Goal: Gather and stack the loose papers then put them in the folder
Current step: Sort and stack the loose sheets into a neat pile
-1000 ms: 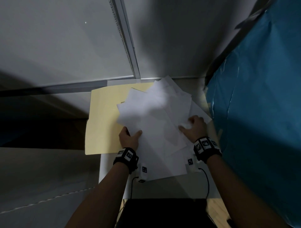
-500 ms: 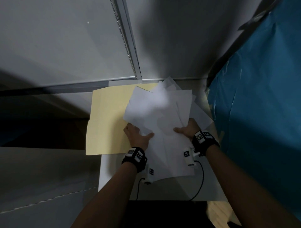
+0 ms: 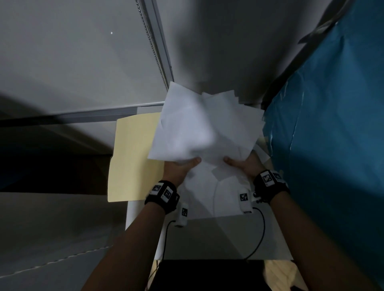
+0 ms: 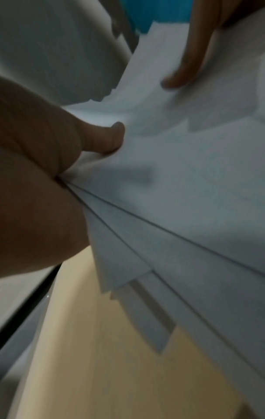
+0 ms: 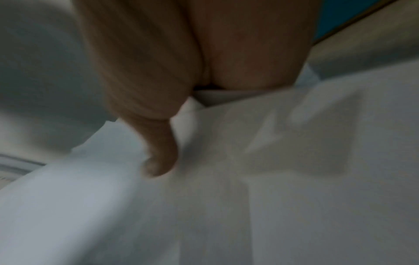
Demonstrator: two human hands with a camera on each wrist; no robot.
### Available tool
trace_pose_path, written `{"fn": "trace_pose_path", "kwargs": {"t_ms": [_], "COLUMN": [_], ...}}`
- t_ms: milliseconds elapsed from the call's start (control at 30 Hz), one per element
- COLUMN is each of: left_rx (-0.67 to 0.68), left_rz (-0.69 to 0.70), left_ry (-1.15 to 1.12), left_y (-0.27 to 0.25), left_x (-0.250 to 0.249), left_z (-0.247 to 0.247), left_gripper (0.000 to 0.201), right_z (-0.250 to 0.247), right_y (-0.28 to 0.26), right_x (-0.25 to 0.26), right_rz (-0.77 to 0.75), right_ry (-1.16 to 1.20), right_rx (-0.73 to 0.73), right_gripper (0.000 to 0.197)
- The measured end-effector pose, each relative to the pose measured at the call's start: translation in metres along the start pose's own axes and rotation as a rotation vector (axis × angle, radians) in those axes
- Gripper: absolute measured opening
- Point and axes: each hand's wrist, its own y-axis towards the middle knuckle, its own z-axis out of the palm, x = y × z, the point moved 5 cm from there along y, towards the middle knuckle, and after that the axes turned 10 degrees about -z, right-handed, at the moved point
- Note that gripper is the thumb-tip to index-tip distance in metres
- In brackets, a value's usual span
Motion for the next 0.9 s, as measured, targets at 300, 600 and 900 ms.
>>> {"fn": "trace_pose_path", "kwargs": {"t_ms": [300,600,900], "left_rx": [-0.204,-0.263,-0.399], "left_rz": [0.204,0.627,0.812], "left_ry": [-0.03,-0.182,0.141], "left_y": [-0.057,-0.101,-0.111], "left_x": [-0.079,-0.121,-0.128], "left_z": [-0.022,-0.046,-0.081], "left_gripper": [0.035,0.084,0.074], "right_z": [-0.01,0.0,-0.009], "right_y": [0.011,0.007,-0.017], "right_x": [0.083,0.063,0.072], "right_rz": [-0.231,-0.103,-0.105], "right_ry": [-0.136,-0.227,-0.161], "right_rx": [-0.126,0.082,-0.086], "right_gripper": [0.062,0.065,0.05]}}
